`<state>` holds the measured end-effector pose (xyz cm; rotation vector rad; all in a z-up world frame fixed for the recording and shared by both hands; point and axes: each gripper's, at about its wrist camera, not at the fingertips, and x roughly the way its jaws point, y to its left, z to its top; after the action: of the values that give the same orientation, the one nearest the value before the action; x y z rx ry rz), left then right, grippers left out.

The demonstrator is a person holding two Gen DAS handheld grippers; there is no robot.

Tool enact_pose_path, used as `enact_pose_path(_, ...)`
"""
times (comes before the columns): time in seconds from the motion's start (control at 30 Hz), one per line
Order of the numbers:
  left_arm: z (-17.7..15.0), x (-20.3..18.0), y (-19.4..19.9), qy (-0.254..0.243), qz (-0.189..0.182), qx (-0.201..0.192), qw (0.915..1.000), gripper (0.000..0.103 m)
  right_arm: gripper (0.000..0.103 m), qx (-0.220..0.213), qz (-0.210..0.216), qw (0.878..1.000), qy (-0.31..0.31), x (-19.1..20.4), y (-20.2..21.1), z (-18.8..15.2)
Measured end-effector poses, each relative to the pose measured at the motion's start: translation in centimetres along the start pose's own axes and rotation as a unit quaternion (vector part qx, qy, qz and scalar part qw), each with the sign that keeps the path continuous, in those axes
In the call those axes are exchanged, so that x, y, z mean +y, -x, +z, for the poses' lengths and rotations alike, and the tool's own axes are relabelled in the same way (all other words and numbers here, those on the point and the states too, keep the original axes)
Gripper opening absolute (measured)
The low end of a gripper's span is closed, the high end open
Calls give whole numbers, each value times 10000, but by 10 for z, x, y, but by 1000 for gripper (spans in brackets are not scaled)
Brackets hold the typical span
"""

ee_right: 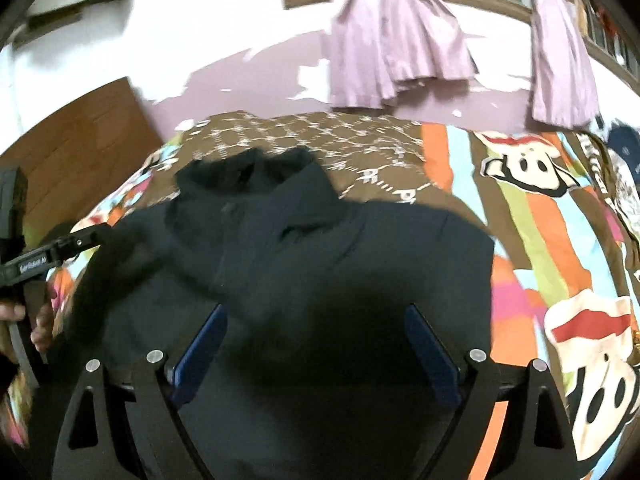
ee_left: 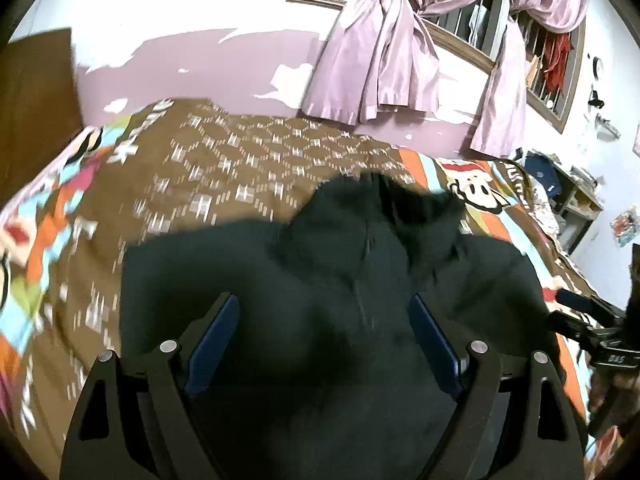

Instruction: Fold large clothes

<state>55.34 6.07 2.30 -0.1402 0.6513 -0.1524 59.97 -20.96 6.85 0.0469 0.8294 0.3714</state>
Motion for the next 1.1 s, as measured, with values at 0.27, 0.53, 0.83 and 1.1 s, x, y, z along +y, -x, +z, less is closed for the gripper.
enact_pose_path(0.27,63,-7,-78,-251,781,553,9951,83,89,-354,-529,9980,6,-23,-41,58)
enact_pose_path(0.53,65,-1,-111,-442,200,809,9955,33,73,-253,-160,9985,-460,-34,-55,58)
enact_pose_path(0.83,56,-1,-72,-630,-206,517,9965,4,71,-273,-9,9993,265,8,-60,65)
enact_pose_path(1.1,26,-14,-28,-1298,-297,347,9905,3,70,-119,-201,9938,1084,37,-72,54)
